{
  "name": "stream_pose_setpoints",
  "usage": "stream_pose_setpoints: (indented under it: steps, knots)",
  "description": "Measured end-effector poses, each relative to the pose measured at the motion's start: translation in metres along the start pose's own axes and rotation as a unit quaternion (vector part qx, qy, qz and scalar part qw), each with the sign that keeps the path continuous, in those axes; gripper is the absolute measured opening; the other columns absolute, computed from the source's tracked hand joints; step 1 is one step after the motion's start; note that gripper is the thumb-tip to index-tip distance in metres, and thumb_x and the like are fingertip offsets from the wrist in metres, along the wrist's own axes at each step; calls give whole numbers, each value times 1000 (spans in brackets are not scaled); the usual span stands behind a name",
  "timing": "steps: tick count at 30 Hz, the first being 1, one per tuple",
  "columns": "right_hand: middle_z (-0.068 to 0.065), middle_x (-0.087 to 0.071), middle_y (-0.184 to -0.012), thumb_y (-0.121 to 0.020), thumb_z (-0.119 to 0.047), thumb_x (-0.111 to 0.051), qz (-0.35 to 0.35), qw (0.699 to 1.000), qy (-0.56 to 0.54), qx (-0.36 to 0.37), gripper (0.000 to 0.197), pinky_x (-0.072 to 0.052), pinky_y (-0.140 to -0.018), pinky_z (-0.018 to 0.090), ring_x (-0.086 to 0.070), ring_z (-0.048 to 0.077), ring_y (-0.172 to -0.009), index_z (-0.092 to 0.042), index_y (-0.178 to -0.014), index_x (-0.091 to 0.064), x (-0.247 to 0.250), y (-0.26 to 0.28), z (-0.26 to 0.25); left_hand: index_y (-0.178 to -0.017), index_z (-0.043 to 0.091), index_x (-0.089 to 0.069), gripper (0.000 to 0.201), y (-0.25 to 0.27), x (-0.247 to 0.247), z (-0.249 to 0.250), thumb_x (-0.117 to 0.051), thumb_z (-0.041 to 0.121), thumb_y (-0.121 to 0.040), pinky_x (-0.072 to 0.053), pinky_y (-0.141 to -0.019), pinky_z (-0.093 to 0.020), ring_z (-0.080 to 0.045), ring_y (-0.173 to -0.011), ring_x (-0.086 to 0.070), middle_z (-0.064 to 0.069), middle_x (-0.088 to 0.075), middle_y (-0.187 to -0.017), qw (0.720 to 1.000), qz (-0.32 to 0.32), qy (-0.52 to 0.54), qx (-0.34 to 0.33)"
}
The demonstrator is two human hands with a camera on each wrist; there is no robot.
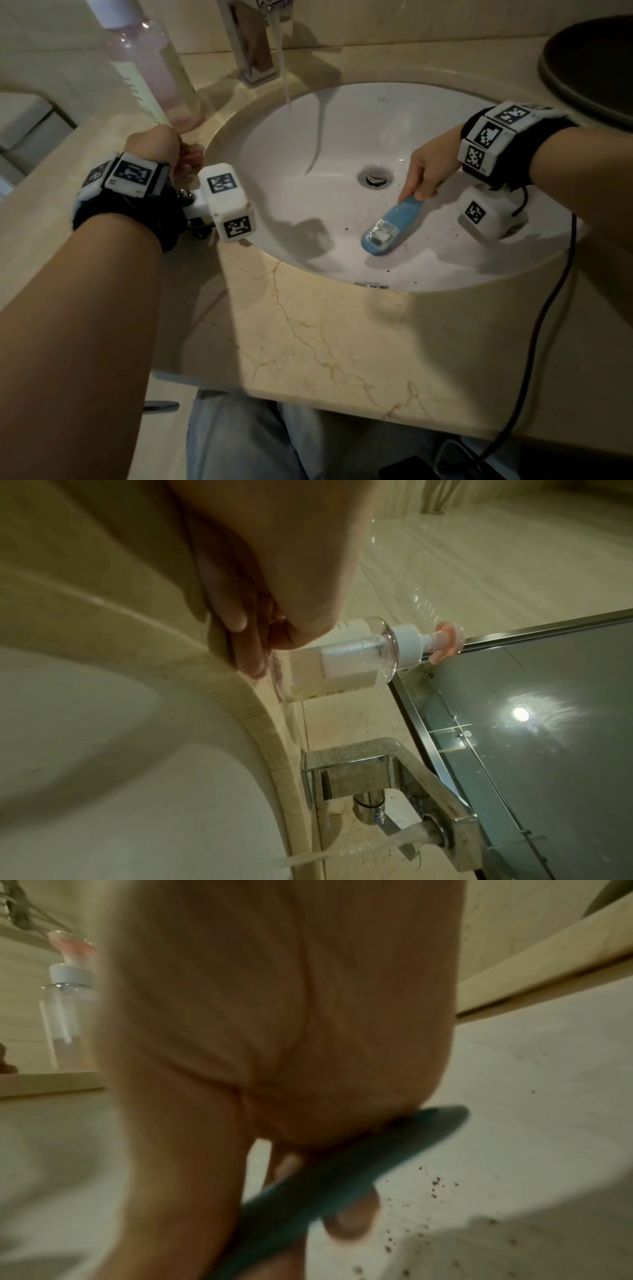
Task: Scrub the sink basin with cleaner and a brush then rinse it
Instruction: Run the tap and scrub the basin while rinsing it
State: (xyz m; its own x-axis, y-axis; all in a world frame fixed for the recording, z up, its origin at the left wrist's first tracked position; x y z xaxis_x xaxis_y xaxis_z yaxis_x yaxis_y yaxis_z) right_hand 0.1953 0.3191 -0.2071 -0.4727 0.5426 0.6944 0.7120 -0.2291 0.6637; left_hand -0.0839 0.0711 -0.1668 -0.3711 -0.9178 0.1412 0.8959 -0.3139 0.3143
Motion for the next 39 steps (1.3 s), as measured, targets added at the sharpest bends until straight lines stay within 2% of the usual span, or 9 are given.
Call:
stream_pose_setpoints:
  steps: [4,6,13,17,25,27,29,32,39]
  knots:
    - [-5,-61,-51,-90,4,-51,-227,971,-58,-44,39,-47,-53,12,-54,2,-48,-20,-121,-57,-33,10,0,-70,0,-49,23,0,-1,-2,-29,1,-82,-29,-34,-9,-8,-25,-40,-3,-54,-42,1000,0,-5,1]
    - [-4,-61,-52,-91,4,-49,-259,963,-49,-55,40,-49,-55,14,-55,3,-49,-21,-121,-57,-41,10,-2,-69,0,-51,24,0,0,-2,-30,1,-82,-30,-34,-8,-7,-25,-42,-2,-55,-40,1000,12,-6,-1]
    - [-11,-53,-34,-91,1,-52,-37,997,43,-46,38,-37,-42,2,-49,-6,-37,-8,-127,-59,-7,-5,-9,-68,3,-45,24,-2,-2,-2,-27,2,-84,-25,-33,-9,-7,-24,-38,1,-50,-35,1000,-8,11,9]
    - [-11,-59,-46,-90,-3,-56,71,997,3,-20,33,-38,-46,0,-54,-3,-46,-11,-121,-64,5,-6,-4,-70,2,-51,24,-3,1,-2,-30,3,-82,-29,-34,-11,-8,-26,-42,0,-54,-37,1000,1,3,7]
    - [-2,-63,-52,-85,3,-60,-261,961,-71,-53,32,-51,-52,14,-57,4,-47,-25,-94,-73,-43,13,-10,-69,5,-52,25,3,0,0,-32,4,-85,-33,-35,-12,-7,-27,-44,2,-55,-36,1000,18,-11,-11]
    - [-1,-67,-59,-70,1,-74,-324,943,-45,-62,37,-54,-56,17,-61,6,-53,-23,-98,-74,-48,20,-14,-66,4,-45,25,1,0,-1,-29,2,-85,-30,-32,-11,-7,-24,-41,2,-51,-33,1000,12,-7,-6]
    - [-3,-70,-64,-79,0,-66,-350,933,-3,-81,44,-55,-60,17,-63,4,-57,-13,-120,-63,-48,24,-15,-66,3,-47,25,0,1,-1,-30,3,-84,-31,-33,-11,-6,-24,-43,2,-53,-33,1000,22,-13,-6]
    - [-16,-64,-48,-93,5,-47,-237,963,84,-96,48,-46,-51,4,-58,-7,-46,-16,-135,-39,-34,16,-14,-69,5,-55,25,4,2,0,-34,3,-83,-36,-34,-11,-6,-27,-48,1,-58,-37,999,35,-19,-15]
    - [-13,-55,-36,-88,-1,-55,45,995,73,-60,36,-38,-46,7,-50,4,-48,-10,-122,-64,6,-4,-13,-67,7,-55,23,12,2,2,-37,3,-81,-38,-38,-14,-7,-29,-49,1,-59,-37,998,47,-15,-29]
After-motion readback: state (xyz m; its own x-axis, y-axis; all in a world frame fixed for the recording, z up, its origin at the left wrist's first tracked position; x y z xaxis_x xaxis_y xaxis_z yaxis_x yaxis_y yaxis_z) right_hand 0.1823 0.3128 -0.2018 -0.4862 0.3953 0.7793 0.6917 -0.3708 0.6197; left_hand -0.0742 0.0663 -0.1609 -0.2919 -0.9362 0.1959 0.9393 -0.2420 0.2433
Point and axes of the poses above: each hand's wrist, its own y-axis away from the middle knuckle, its own x-axis out of the back of the hand, z = x × y, the point moved 6 cm from there along -y, towards the middle knuckle
